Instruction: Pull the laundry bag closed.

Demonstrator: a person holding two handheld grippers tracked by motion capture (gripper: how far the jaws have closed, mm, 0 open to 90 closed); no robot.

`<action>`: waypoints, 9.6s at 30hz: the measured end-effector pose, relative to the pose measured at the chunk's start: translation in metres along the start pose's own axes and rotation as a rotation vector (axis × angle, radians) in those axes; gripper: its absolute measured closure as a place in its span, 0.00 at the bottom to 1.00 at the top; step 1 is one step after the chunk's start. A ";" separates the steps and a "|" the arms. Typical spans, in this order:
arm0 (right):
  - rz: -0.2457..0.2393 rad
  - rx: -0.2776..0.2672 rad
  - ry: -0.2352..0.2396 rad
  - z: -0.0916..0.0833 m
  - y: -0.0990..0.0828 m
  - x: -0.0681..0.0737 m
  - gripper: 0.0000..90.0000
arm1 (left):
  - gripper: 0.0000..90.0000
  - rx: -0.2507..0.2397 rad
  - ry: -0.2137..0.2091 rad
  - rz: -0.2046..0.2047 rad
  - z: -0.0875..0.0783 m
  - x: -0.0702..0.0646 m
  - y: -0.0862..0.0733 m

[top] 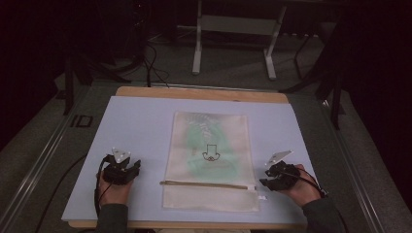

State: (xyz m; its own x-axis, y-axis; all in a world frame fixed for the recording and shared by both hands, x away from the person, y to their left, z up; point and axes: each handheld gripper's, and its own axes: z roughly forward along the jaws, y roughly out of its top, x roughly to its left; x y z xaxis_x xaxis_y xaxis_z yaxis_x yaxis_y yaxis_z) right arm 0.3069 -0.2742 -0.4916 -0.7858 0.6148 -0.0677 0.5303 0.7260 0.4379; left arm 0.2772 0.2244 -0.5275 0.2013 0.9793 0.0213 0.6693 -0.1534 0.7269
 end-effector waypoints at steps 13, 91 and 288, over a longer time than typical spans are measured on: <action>-0.054 0.031 0.014 -0.002 0.012 0.010 0.63 | 0.61 -0.008 -0.035 0.004 -0.004 -0.003 -0.001; -0.385 0.073 0.178 0.031 0.116 0.094 0.58 | 0.64 -0.036 -0.126 0.020 -0.007 -0.007 0.000; -0.457 -0.002 0.276 0.103 0.198 0.180 0.90 | 0.99 0.020 -0.444 0.153 0.002 -0.059 0.003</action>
State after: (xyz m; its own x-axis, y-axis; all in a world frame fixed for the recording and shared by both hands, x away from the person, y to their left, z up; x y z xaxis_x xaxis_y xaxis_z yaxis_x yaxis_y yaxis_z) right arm 0.3036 0.0120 -0.5091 -0.9912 0.1319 -0.0137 0.1140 0.9001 0.4205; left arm 0.2690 0.1658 -0.5282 0.5822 0.7948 -0.1713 0.6210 -0.2987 0.7246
